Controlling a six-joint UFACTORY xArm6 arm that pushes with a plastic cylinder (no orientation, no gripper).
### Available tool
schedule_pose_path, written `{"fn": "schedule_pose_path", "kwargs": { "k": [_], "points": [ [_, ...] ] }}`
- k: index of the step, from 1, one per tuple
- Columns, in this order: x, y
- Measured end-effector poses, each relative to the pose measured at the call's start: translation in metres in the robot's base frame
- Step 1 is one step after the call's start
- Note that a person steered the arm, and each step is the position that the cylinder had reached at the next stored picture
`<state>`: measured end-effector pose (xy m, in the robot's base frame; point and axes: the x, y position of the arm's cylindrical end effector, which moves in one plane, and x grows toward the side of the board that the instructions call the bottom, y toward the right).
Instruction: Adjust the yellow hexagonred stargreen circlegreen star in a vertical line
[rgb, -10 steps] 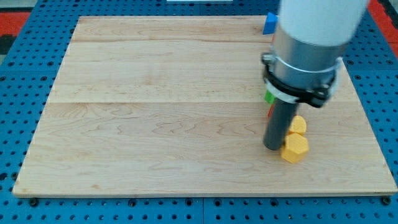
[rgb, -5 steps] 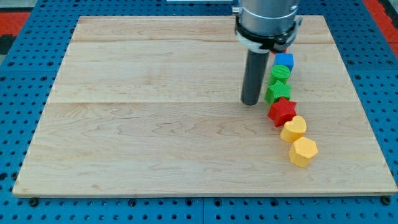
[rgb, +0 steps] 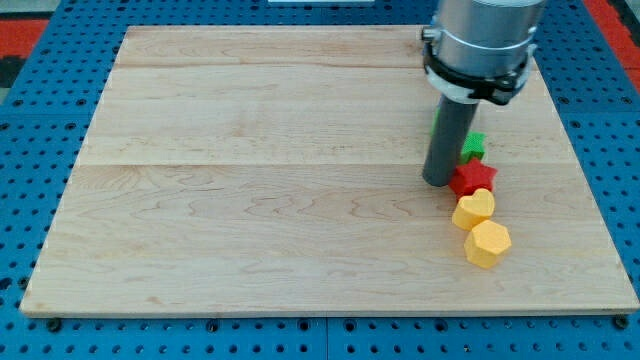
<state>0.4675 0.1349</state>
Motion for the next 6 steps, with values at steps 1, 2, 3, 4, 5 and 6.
{"fn": "schedule_pose_path", "kwargs": {
  "k": [1, 2, 3, 4, 5, 6],
  "points": [
    [-0.002, -0.007],
    [-0.003, -0.053],
    [-0.001, -0.053],
    [-0.001, -0.071],
    [0.012, -0.132],
    [0.024, -0.155]
  ]
}}
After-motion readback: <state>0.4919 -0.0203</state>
